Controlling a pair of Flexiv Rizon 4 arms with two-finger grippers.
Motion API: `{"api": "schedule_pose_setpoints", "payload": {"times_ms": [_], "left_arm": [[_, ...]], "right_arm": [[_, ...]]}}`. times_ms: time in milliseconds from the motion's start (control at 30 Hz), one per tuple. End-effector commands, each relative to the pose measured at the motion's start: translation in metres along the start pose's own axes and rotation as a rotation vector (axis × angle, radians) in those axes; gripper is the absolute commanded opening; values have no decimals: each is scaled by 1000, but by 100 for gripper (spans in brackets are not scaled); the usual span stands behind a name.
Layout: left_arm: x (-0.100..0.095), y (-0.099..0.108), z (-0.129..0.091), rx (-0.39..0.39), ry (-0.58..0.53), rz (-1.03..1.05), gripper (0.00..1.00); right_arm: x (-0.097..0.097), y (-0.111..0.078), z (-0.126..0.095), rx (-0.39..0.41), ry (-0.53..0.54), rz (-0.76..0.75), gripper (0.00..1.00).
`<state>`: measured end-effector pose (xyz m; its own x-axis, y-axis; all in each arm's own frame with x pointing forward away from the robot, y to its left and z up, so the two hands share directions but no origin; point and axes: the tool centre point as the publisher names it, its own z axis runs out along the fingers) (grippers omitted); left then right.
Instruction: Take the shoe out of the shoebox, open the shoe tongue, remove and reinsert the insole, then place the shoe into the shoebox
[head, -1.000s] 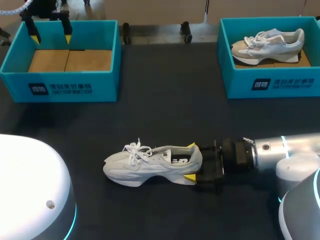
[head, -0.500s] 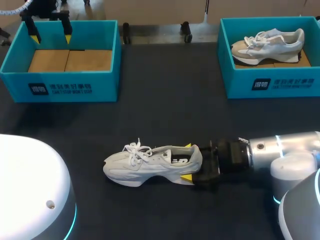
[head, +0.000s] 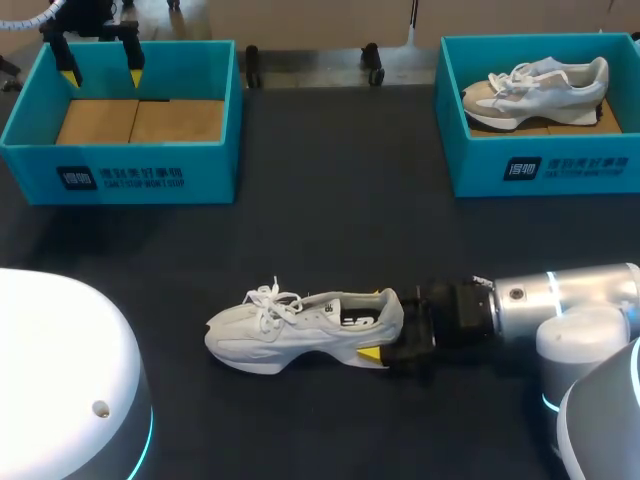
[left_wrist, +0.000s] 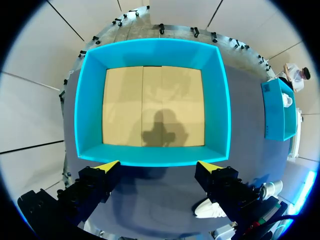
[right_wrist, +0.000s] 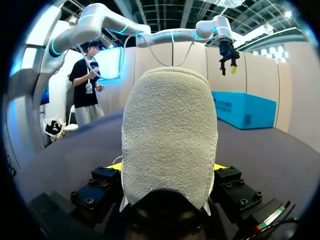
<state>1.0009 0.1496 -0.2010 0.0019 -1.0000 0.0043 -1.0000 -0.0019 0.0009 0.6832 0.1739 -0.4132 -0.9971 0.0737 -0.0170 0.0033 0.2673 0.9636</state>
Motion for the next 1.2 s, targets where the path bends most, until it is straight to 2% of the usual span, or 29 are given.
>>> {"api": "schedule_pose_setpoints", "payload": {"times_ms": [33, 400, 600, 667, 767, 833, 1200], "left_arm": [[0, 0, 0, 0, -2, 1, 100], [0, 0, 0, 0, -2, 1, 100], [42, 54, 9, 25, -26, 30, 100], [57, 68, 12, 72, -32, 25, 100], [80, 87, 18, 53, 1, 18, 100], [94, 102, 22, 10, 60, 28, 100], [94, 102, 22, 10, 60, 28, 100]], "right_arm": [[1, 2, 5, 5, 2, -2, 0], [1, 2, 5, 5, 2, -2, 0], [1, 2, 5, 5, 2, -2, 0], [1, 2, 5, 5, 2, -2, 0], [1, 2, 5, 5, 2, -2, 0], [1, 2, 5, 5, 2, -2, 0], [1, 2, 5, 5, 2, -2, 0]]}}
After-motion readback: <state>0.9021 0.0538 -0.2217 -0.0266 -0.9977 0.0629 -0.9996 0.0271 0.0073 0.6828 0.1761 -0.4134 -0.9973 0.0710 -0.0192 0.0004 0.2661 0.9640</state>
